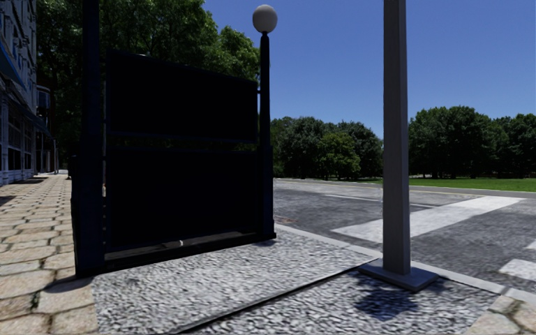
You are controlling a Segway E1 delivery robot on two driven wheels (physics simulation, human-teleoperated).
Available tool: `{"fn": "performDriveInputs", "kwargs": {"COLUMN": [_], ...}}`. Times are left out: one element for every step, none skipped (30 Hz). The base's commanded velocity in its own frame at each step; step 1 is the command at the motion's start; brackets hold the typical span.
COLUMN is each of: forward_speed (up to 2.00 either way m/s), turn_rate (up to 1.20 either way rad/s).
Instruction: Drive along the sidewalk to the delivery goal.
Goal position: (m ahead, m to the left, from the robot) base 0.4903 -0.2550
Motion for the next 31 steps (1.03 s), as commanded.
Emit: {"fn": "performDriveInputs", "kwargs": {"forward_speed": [0.36, 0.00, 0.00, 0.00, 0.00, 0.00, 0.00, 0.00, 0.00, 0.00, 0.00, 0.00, 0.00, 0.00, 0.00, 0.00, 0.00, 0.00, 0.00, 0.00, 0.00, 0.00, 0.00, 0.00, 0.00, 0.00, 0.00, 0.00, 0.00, 0.00, 0.00], "turn_rate": [0.00, 0.00, 0.00, 0.00, 0.00, 0.00, 0.00, 0.00, 0.00, 0.00, 0.00, 0.00, 0.00, 0.00, 0.00, 0.00, 0.00, 0.00, 0.00, 0.00, 0.00, 0.00, 0.00, 0.00, 0.00, 0.00, 0.00, 0.00, 0.00, 0.00, 0.00]}}
